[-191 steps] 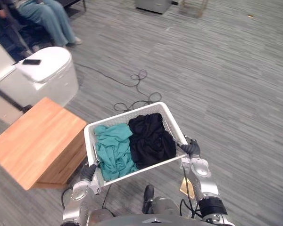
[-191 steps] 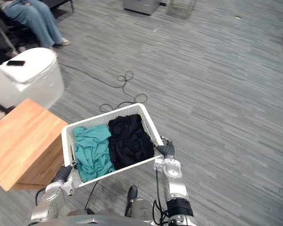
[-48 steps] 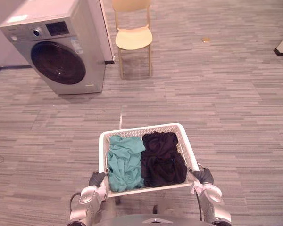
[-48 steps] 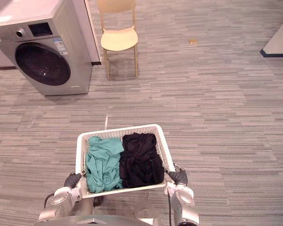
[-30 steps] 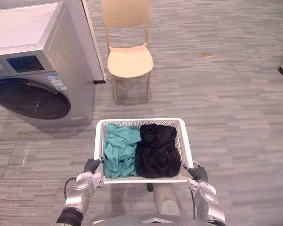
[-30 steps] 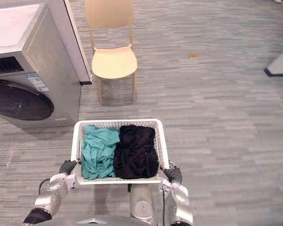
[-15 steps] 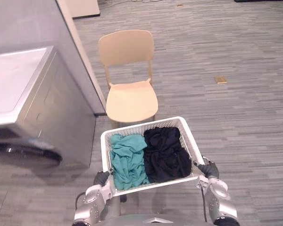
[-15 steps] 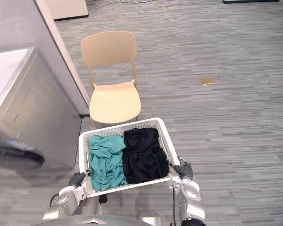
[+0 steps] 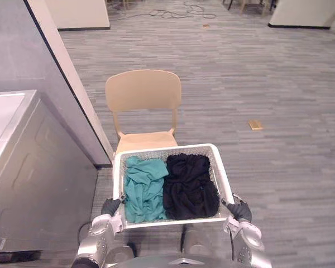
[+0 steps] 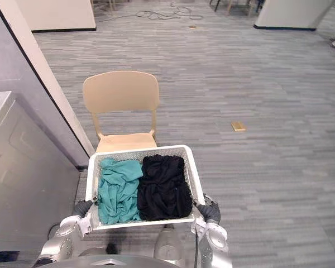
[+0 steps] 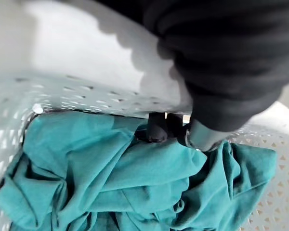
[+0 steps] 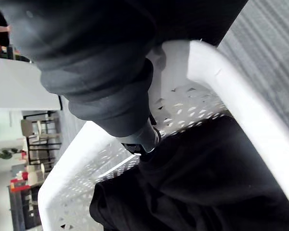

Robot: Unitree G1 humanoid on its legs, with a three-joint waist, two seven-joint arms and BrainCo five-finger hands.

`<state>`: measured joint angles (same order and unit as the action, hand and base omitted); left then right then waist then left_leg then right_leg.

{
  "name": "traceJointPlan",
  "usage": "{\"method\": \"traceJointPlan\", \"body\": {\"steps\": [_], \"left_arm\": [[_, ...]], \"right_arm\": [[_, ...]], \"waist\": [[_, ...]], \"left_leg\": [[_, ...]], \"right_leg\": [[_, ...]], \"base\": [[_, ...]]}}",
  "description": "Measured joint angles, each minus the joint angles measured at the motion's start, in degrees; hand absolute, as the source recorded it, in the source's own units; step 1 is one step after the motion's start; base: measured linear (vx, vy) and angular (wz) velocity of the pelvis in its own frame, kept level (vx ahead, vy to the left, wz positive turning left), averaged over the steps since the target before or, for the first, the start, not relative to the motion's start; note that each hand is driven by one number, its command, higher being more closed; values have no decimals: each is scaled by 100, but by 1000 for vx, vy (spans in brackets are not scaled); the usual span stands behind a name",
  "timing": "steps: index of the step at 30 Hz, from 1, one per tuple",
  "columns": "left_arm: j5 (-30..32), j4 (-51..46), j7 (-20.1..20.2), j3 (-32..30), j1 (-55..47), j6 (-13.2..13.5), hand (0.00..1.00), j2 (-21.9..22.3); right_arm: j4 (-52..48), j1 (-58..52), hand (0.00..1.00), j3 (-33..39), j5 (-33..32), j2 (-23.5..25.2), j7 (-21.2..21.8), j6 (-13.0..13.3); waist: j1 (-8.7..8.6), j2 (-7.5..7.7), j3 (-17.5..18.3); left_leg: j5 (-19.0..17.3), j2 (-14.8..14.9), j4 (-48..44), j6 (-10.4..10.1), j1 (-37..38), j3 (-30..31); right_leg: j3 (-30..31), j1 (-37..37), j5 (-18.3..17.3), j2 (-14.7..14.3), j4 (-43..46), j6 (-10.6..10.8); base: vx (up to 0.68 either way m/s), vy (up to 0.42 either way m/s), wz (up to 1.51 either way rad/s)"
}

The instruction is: Pick up the laundry basket with both hands and put the clothes into the washing machine.

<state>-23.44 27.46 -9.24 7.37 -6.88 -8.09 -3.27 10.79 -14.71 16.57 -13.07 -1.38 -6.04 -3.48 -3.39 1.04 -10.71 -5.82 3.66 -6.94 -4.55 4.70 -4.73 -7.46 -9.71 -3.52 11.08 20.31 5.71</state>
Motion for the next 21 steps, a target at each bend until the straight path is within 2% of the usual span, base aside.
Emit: {"method": "traceJointPlan", "body": {"steps": [2, 4, 6, 7, 9, 12, 14, 18, 21], "left_arm": [[0, -105, 13, 35, -9, 0, 100, 207], [0, -187, 24, 60, 49, 1, 100, 282], [0, -198, 59, 57, 195, 27, 100, 272], [-1, -199, 77, -4, 515, 117, 100, 209], [-1, -197, 69, -80, 796, 134, 100, 133], [-10, -170, -38, -303, 1480, 143, 100, -164], [-14, 87, -175, -497, 2174, 199, 100, -493], [-128, 547, -326, -517, 3329, 304, 100, -1054], [-128, 944, -353, -498, 4004, 323, 100, -1342]], "right_arm": [[-273, -33, 100, 65, 0, -153, -33, 54], [-380, -11, 100, 108, -1, -268, -12, 103], [-378, 220, 100, 156, -1, -269, -11, 159], [-307, 667, 100, 77, -3, -407, -10, 224], [-241, 1007, 100, -62, -5, -545, -25, 223], [387, 2088, 100, -548, -15, -976, -46, 220], [995, 3034, 100, -1037, -75, -1285, -73, 211], [1572, 4195, 100, -1457, -274, -1501, -212, 210], [1794, 4605, 100, -1595, -355, -1508, -325, 218]], "waist": [[0, -250, -42], [-53, -320, -95], [-37, -323, -163], [-22, -323, -406], [-12, -276, -596], [6, -268, -1012], [56, -333, -1215], [188, -456, -1544], [239, -458, -1586]], "left_leg": [[49, 218, 41, -105, -131, 2], [196, 328, 179, -205, -224, -7], [255, 387, 202, -217, -401, -10], [276, 375, 182, -252, -662, -21], [334, 327, 159, -268, -873, -23], [350, 261, -114, -250, -1359, -20], [361, 237, -309, -225, -1735, -6], [426, 199, -468, -147, -2094, 10], [429, 143, -604, -125, -2381, 13]], "right_leg": [[-205, -32, -13, -177, -126, -116], [-387, -65, -31, -264, -152, -185], [-471, -215, -30, -309, -147, -221], [-458, -522, 21, -293, -90, -276], [-444, -753, 98, -244, -68, -287], [-437, -1081, 314, -191, -144, -273], [-435, -1302, 506, -182, -269, -285], [-448, -1452, 814, -175, -545, -286], [-435, -1665, 903, -105, -568, -265]], "base": [[243, -277, 16], [179, -195, 28], [66, -107, 16], [-18, -34, -1], [-61, 4, 0], [-137, 19, 1], [-143, 28, 1], [-124, 41, 2], [-86, 57, 5]]}}
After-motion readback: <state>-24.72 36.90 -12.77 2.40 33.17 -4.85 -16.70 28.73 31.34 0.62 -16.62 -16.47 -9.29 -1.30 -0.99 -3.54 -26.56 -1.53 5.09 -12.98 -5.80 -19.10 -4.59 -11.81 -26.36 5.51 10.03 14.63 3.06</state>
